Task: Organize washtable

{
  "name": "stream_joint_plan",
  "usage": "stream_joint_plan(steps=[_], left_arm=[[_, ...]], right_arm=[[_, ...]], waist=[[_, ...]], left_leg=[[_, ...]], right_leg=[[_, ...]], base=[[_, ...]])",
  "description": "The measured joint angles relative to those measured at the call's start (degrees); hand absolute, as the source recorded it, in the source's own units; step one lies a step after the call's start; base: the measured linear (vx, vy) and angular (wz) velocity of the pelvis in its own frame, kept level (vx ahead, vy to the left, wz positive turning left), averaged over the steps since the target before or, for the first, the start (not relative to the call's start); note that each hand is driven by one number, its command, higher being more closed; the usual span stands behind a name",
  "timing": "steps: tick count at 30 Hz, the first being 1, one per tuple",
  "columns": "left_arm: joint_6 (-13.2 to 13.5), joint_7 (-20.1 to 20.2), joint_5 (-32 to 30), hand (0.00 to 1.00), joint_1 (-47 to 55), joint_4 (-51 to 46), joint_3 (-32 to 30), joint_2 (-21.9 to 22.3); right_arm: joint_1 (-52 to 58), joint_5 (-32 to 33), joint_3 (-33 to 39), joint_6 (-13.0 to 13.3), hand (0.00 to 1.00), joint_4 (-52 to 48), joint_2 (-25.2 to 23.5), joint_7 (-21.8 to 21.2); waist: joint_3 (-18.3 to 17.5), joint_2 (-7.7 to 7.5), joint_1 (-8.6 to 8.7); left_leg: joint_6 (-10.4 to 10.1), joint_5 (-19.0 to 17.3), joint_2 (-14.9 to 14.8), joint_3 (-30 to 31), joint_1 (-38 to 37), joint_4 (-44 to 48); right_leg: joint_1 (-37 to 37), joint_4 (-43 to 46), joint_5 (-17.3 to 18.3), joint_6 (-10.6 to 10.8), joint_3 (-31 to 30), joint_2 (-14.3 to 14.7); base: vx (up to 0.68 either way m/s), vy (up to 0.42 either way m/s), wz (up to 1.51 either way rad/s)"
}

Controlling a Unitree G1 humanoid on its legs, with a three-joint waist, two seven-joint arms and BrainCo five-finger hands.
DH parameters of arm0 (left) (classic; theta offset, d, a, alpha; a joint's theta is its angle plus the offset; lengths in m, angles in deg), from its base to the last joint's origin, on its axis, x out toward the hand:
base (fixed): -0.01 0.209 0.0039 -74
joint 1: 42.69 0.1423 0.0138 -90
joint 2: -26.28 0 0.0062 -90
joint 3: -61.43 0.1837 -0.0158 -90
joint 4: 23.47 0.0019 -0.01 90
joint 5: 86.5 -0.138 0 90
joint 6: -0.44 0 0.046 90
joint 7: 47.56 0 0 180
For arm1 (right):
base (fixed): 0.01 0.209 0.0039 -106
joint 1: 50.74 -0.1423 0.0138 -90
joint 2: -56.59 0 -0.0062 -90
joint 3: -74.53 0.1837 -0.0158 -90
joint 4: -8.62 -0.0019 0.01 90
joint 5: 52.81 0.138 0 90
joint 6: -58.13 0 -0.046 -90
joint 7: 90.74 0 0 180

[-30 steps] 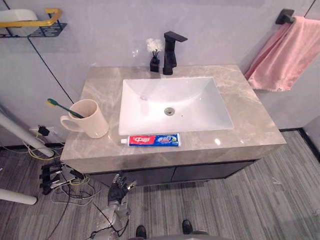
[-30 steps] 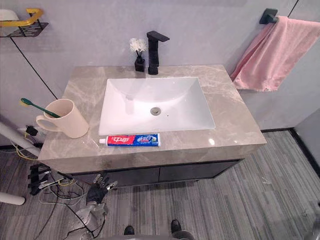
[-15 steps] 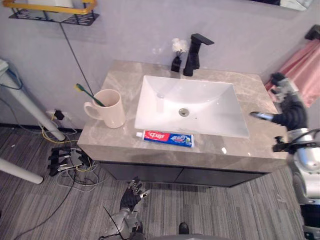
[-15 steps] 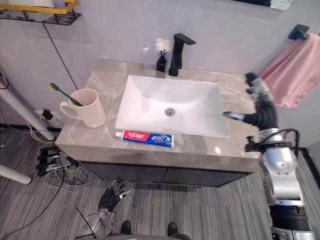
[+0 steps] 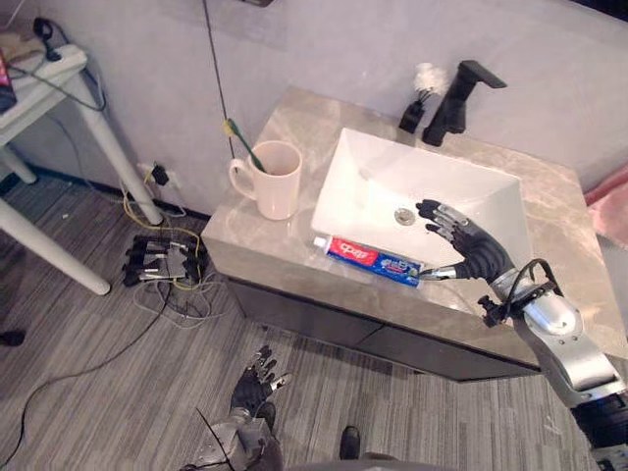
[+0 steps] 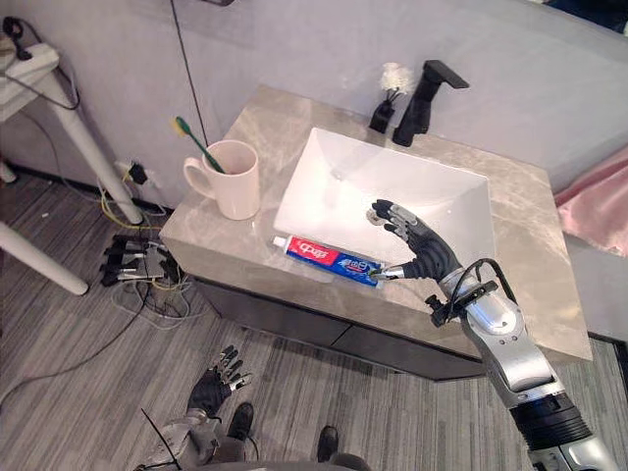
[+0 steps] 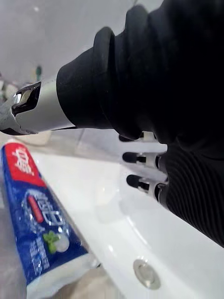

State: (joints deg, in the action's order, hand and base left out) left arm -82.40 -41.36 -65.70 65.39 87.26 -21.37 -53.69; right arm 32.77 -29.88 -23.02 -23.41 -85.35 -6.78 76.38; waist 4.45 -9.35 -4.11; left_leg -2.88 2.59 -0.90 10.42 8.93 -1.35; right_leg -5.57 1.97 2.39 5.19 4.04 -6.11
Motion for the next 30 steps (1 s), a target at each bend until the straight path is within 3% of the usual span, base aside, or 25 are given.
stream_joint_plan(steps=[11,27,30], left_arm=[[0.0,1.3,1.2,0.00,1.1,-0.9,0.0,-1.1],[0.1,1.2,1.2,0.00,0.9,-2.5,0.0,-1.7],[0.1,1.2,1.2,0.00,0.9,-2.5,0.0,-1.7]], right_arm=[[-1.2,-1.0,-0.2,-0.1,0.00,7.7,0.7,0.3],[-2.2,-0.8,0.2,-0.1,0.00,6.7,0.4,0.1],[-2.3,-0.3,0.1,-0.1,0.00,6.6,0.4,0.1]], waist=[[1.0,-0.75,-0.01],[3.2,-1.06,-0.31],[3.9,-1.34,-1.02]], left_leg=[[0.0,0.6,0.0,0.4,1.7,-0.7],[0.0,0.6,0.0,0.3,2.6,-0.5],[0.0,0.6,-0.1,0.3,2.7,-0.5]], right_leg=[[-1.9,0.1,0.0,0.0,0.4,0.0],[-2.8,0.3,0.0,0.0,0.3,0.1],[-2.9,0.3,0.0,0.0,0.3,0.1]], base=[[0.00,-0.001,0.02],[0.00,0.000,0.00],[0.00,0.000,0.00]])
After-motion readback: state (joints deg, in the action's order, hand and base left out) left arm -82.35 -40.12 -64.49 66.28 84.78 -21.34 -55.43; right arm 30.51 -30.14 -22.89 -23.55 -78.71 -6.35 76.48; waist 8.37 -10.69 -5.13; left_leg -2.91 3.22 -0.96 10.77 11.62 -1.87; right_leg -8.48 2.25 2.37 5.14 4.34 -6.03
